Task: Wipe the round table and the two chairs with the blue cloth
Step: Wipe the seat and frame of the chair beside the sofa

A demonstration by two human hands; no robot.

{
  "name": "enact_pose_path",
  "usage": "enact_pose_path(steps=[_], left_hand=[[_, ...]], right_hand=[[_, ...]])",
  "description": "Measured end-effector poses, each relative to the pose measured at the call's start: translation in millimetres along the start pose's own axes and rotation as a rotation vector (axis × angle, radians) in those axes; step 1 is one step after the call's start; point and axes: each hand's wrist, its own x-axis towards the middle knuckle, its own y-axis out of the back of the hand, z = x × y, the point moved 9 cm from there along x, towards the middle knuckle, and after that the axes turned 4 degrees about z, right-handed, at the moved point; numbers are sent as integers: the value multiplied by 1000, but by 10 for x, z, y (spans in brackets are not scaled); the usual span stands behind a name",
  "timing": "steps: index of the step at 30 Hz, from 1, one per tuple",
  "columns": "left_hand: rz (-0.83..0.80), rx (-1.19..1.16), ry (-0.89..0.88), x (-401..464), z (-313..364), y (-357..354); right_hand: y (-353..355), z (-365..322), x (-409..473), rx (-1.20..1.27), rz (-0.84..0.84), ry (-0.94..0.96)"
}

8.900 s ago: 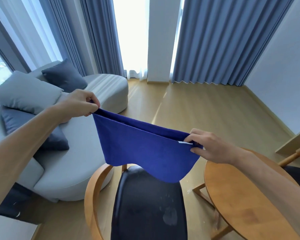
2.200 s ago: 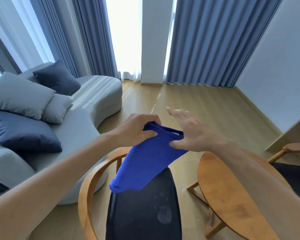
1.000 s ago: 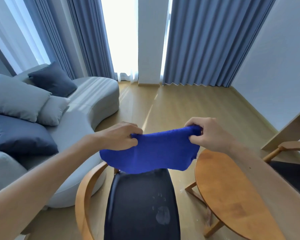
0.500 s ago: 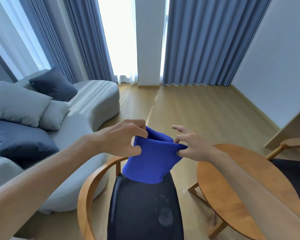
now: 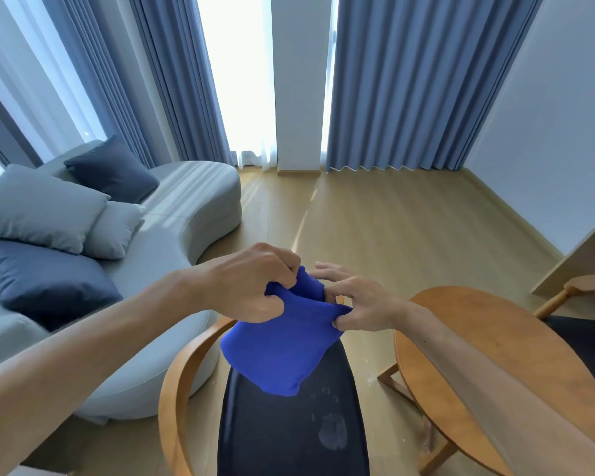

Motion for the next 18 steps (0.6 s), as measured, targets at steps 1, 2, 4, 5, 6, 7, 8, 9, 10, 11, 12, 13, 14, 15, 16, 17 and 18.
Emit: enact_pose_path(steps=[1,2,4,5,6,7,8,9,10,11,12,13,14,15,16,17,18], left_hand=[[-4,-7,-2,-13,-8,0],[-4,-13,1,-28,-26,3],[3,-23,24,-74,-98,18],[10,-27,47,-104,-154,26],[19,-30,80,-137,-227,30],[29,-33,120,-177,-309,34],[44,-39,170,-218,-397,36],[64,-48,223,-265,-483,35],[94,-64,267,-311,-560,35],[136,-86,295,-355,-623,36],[181,-104,314,-392,-677,40],[221,-114,334,-424,-731,44],[250,-113,363,-451,-787,40],[273,-100,394,-473,-840,32],[294,-86,424,-491,-888,26],[318,-90,450,-510,-934,22],[342,-115,471,-526,-968,17]], right_hand=[[-3,-12,1,-2,9,5],[-1,-21,-7,-4,21,-1],[15,-21,-27,0,50,-23],[24,-24,-39,6,63,-24],[36,-37,-55,12,75,-18],[62,-51,-72,19,94,-13],[106,-64,-91,27,123,-12],[161,-78,-111,35,154,-14],[218,-88,-128,33,183,-14],[275,-98,-143,19,210,-10],[329,-106,-154,0,233,-5],[371,-107,-162,-9,251,-9],[402,-103,-167,5,262,-23],[420,-98,-166,35,268,-43],[434,-91,-162,63,273,-62],[447,-90,-157,79,279,-80],[460,-91,-152,87,287,-96]])
